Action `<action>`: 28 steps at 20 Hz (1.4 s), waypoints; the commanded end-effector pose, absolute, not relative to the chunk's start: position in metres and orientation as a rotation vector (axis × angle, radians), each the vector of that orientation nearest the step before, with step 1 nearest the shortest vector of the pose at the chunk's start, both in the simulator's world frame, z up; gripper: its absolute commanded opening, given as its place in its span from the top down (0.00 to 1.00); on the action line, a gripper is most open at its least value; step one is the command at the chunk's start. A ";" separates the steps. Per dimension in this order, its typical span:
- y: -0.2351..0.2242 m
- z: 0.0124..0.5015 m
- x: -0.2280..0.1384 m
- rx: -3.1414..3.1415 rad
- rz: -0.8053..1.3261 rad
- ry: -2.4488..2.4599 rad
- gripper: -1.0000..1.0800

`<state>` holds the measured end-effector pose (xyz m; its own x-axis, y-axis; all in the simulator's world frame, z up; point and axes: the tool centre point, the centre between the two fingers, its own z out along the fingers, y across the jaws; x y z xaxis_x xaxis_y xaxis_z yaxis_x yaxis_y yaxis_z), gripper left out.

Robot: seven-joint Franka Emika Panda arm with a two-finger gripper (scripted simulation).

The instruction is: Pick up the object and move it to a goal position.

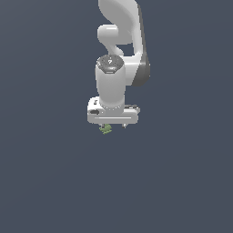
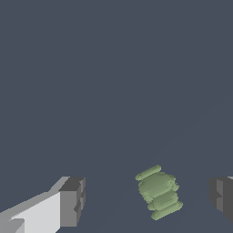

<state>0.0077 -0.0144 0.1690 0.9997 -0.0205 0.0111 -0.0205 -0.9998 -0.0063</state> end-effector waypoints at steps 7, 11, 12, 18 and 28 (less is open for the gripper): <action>-0.021 0.178 0.010 -3.136 -0.030 0.011 0.04; -0.026 0.184 0.012 -3.137 -0.039 0.001 0.04; -0.026 0.185 0.013 -3.137 -0.039 0.001 0.04; -0.027 0.181 0.010 -3.137 -0.037 -0.018 0.04; -0.040 0.155 -0.009 -3.136 -0.027 -0.195 0.04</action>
<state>-0.0048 -0.0371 0.1606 0.9947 0.1011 0.0189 0.1011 -0.9949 0.0004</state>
